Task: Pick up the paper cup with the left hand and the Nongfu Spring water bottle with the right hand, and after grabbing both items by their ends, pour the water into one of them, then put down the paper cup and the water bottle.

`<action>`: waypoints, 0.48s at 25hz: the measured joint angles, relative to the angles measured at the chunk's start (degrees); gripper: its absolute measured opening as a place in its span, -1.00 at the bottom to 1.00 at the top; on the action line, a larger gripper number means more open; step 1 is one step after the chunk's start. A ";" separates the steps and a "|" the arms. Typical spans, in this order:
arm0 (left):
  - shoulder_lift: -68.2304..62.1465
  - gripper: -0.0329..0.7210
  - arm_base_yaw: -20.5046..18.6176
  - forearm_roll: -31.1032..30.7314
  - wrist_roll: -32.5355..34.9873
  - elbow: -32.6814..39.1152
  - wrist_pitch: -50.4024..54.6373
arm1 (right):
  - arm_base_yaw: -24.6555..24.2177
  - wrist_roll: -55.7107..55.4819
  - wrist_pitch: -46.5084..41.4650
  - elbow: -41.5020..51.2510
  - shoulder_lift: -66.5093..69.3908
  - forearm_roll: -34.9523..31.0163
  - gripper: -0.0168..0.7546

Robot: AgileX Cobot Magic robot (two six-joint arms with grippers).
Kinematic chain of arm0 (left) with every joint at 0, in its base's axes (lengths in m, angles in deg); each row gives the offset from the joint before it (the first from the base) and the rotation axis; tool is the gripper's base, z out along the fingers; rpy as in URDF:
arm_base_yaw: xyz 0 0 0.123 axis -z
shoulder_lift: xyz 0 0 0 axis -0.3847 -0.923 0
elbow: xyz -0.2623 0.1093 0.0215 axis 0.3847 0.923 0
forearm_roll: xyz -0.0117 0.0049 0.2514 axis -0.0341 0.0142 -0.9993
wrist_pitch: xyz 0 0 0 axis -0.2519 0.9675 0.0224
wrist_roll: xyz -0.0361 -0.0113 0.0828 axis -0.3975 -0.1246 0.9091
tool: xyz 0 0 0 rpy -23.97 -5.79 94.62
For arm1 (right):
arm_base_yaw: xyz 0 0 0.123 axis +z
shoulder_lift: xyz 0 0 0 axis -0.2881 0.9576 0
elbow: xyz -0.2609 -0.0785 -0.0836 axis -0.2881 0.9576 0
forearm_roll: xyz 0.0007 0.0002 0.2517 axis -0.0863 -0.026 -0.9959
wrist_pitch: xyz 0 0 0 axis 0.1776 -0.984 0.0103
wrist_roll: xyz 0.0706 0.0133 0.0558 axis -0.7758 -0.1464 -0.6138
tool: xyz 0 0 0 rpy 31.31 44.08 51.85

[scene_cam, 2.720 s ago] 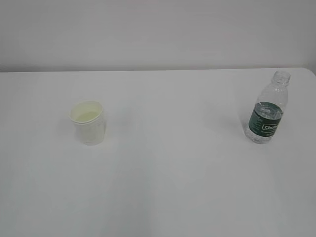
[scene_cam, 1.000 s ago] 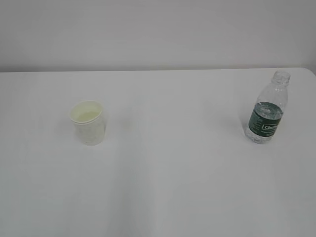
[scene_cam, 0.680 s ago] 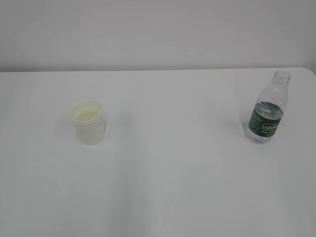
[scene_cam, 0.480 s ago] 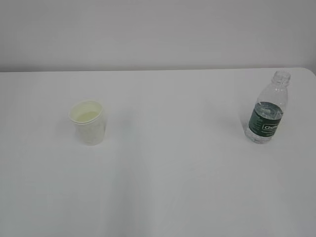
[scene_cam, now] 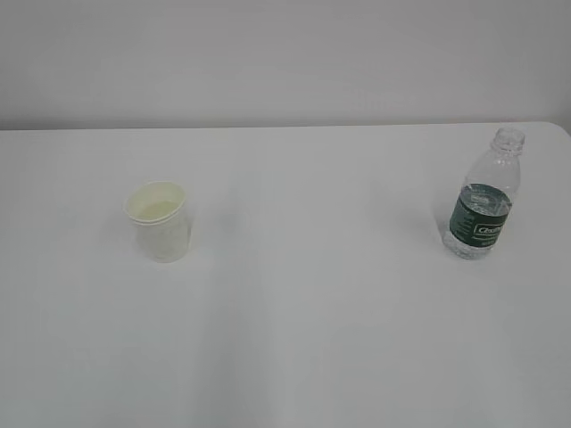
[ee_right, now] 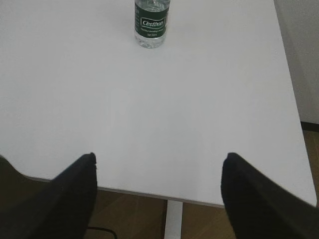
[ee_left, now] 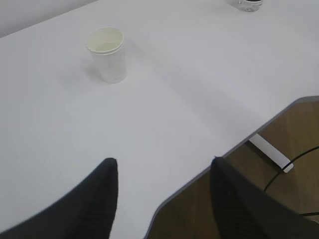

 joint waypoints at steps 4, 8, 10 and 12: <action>0.00 0.21 0.00 0.00 0.00 0.00 0.00 | 0.00 0.00 0.00 0.00 0.00 0.00 0.57; 0.00 0.20 0.00 0.00 0.00 0.00 0.00 | 0.00 0.00 0.00 0.00 0.00 0.00 0.57; 0.00 0.20 0.00 0.00 0.00 0.00 0.00 | 0.00 0.00 0.00 0.00 0.00 0.00 0.57; 0.00 0.19 0.00 0.00 0.00 0.00 0.00 | 0.00 0.00 0.00 0.00 0.00 0.00 0.57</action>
